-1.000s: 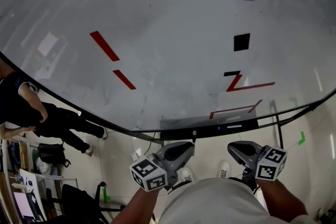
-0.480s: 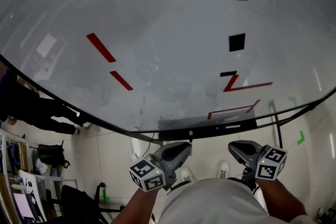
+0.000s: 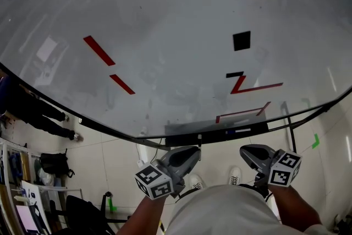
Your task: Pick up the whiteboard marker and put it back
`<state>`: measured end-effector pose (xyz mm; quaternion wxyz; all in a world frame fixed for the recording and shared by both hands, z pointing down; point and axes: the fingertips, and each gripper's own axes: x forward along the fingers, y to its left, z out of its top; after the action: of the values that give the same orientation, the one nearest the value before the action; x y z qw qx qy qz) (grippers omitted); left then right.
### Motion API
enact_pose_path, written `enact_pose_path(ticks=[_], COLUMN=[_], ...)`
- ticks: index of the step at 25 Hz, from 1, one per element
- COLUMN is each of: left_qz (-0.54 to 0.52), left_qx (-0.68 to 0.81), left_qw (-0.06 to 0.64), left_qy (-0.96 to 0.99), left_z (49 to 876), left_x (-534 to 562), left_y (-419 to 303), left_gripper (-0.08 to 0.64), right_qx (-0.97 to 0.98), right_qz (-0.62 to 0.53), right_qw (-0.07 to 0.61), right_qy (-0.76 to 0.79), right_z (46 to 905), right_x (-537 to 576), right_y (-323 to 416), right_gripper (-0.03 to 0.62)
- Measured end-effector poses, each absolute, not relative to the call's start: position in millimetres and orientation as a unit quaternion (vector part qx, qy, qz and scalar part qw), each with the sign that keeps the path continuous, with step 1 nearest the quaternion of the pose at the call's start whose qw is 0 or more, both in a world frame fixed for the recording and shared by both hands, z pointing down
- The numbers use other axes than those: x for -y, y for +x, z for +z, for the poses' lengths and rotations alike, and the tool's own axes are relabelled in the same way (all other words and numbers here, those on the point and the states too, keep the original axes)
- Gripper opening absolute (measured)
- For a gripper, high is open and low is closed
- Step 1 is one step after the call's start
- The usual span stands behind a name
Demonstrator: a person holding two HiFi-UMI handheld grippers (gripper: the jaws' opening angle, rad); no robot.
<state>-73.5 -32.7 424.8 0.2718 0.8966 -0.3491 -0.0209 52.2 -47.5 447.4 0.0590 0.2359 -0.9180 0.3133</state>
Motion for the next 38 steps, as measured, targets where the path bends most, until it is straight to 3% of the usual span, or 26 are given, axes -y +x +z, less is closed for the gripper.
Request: enact_pose_path(ticks=[18, 27, 38], left_qz=[0.036, 0.127, 0.277], left_qx=[0.358, 0.361, 0.347], left_qw=[0.238, 0.167, 0.022], left_qy=[0.902, 0.909, 0.896], left_z=[432.8, 439.3, 454.8], left_x=[32.7, 34.0, 33.4], left_y=[-73.7, -64.1, -55.6], left_gripper=[0.051, 0.052, 0.051], right_qx=[0.916, 0.915, 0.914], right_qz=[0.315, 0.313, 0.315], right_qw=[0.063, 0.064, 0.065], right_qy=[0.241, 0.245, 0.246], right_z=[449.0, 449.4, 452.9], right_x=[47.7, 45.6, 42.3], right_y=[54.3, 59.0, 60.3], right_gripper=[0.002, 0.002, 0.002])
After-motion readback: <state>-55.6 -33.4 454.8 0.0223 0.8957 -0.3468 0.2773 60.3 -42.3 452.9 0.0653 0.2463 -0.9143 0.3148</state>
